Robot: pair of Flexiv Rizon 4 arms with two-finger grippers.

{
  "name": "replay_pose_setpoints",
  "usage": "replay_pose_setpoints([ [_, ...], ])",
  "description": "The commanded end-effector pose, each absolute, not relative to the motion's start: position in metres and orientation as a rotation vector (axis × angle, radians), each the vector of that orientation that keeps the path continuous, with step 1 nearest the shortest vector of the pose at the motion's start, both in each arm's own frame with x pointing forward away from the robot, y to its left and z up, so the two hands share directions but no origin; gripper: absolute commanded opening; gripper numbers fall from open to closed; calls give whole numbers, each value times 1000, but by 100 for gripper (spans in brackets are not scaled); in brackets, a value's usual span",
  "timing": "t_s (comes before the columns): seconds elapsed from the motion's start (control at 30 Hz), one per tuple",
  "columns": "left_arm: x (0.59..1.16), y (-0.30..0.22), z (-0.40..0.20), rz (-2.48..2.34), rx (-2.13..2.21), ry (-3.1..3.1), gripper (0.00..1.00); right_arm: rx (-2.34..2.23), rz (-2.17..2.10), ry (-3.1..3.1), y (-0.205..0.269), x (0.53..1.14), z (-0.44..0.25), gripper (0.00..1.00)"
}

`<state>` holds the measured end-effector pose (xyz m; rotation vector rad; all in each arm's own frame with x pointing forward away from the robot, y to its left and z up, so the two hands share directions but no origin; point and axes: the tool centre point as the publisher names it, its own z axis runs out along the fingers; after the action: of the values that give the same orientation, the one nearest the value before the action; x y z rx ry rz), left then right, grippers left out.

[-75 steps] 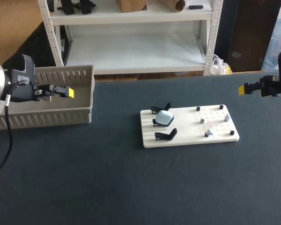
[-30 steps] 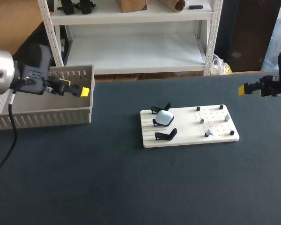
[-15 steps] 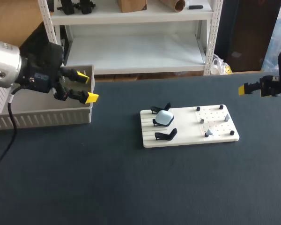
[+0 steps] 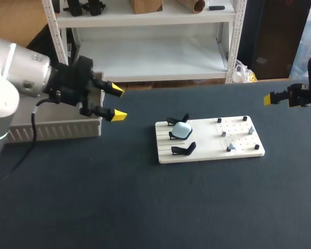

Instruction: Pick up each earbud case from the left stands, insert the matching earbuds, close the lid, and place the case in the box.

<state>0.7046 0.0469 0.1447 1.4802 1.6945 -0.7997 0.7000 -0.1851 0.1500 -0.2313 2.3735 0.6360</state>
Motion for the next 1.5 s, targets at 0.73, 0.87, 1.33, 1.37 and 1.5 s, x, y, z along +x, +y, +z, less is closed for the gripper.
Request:
replay_pose_setpoints([
  [0.73,722,-38,69,-932,1605,1634,93,-231,636,2374,-185,700,150,100],
  [0.87,721,-46,62,-935,1595,1620,91,-231,636,2374,-185,700,150,100],
  [1.33,717,-60,47,-967,1585,1638,73,-231,636,2374,-185,700,150,100],
  [1.37,717,-61,46,-964,1585,1640,74,-231,636,2374,-185,700,150,100],
  [1.5,718,-67,43,-957,1583,1642,75,-231,636,2374,-185,700,150,100],
])
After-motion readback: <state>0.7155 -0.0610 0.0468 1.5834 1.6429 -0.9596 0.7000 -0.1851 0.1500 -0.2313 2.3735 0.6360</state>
